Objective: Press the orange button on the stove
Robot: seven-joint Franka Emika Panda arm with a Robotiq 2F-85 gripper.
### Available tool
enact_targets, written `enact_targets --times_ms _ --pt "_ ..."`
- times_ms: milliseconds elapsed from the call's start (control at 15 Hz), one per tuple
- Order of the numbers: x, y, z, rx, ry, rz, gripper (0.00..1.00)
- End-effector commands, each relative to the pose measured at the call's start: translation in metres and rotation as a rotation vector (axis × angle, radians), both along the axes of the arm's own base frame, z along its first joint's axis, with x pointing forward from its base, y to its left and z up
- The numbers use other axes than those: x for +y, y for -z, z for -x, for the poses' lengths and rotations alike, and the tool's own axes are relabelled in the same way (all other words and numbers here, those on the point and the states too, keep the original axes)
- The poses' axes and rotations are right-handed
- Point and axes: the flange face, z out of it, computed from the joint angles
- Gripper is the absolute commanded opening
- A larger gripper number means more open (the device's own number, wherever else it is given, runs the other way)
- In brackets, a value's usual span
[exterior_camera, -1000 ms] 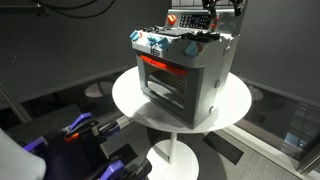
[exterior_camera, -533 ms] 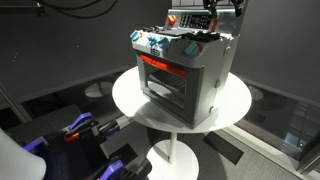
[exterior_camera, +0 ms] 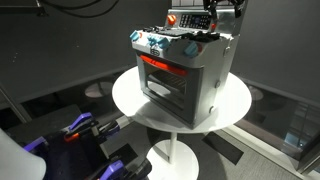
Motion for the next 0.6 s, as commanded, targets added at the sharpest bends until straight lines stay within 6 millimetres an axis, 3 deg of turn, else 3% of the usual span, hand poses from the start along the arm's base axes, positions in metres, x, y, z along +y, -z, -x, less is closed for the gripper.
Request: enact_targets --times_ms 0,533 --pt "0.003 -0.009 0.008 0.048 -0.001 -0.029 1.0" --pt "0.014 -0.022 0.059 0.177 -0.006 -0.084 1.0"
